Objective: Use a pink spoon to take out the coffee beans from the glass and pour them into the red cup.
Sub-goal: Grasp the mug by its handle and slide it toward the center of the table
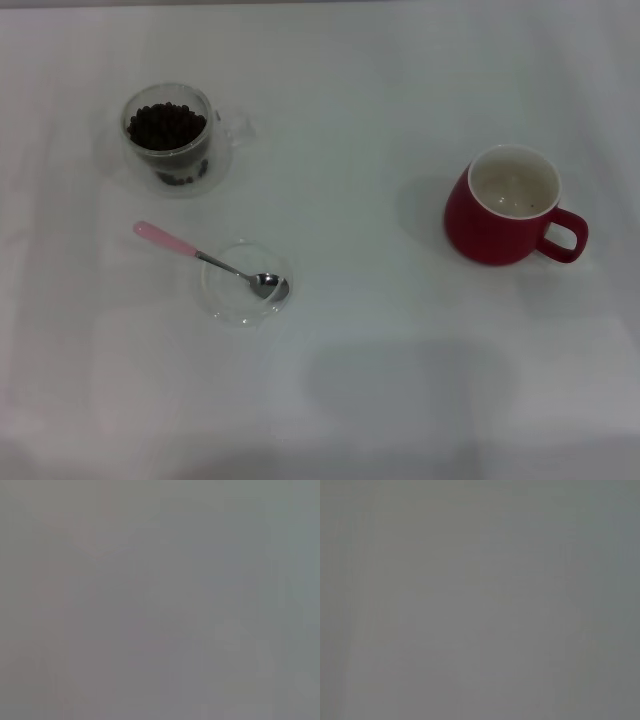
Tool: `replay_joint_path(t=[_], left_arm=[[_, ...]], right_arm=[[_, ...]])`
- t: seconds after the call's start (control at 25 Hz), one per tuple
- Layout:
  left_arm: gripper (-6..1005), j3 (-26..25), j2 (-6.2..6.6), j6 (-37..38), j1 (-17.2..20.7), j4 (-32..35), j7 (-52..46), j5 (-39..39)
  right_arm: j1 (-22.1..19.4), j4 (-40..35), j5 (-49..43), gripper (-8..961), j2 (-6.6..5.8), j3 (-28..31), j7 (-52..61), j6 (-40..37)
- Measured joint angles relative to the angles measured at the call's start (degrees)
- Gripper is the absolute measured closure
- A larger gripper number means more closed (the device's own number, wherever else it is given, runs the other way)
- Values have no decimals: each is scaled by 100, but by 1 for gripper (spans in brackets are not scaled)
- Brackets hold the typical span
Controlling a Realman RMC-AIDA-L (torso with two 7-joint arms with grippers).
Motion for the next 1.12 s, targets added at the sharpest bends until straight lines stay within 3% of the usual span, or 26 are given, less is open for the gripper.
replay_joint_path(t=[0.28,0.52,0.84,1.12], left_arm=[[465,1,6,0,-4,11,7,66],[465,0,13,0,10,19,-1,106],[465,1,29,-7,29,79,-3,148],[466,0,36,-65,14,270,-112,142]], right_arm=[[-221,-21,-3,257,-23,-681,30,-132],[-692,-20,-97,257,-30,-943,84,-865],[-1000,118,-1146,257,-239,-1197,1163,-1012],[-1032,322,-2058,257,-89,-1209,1198,-813]])
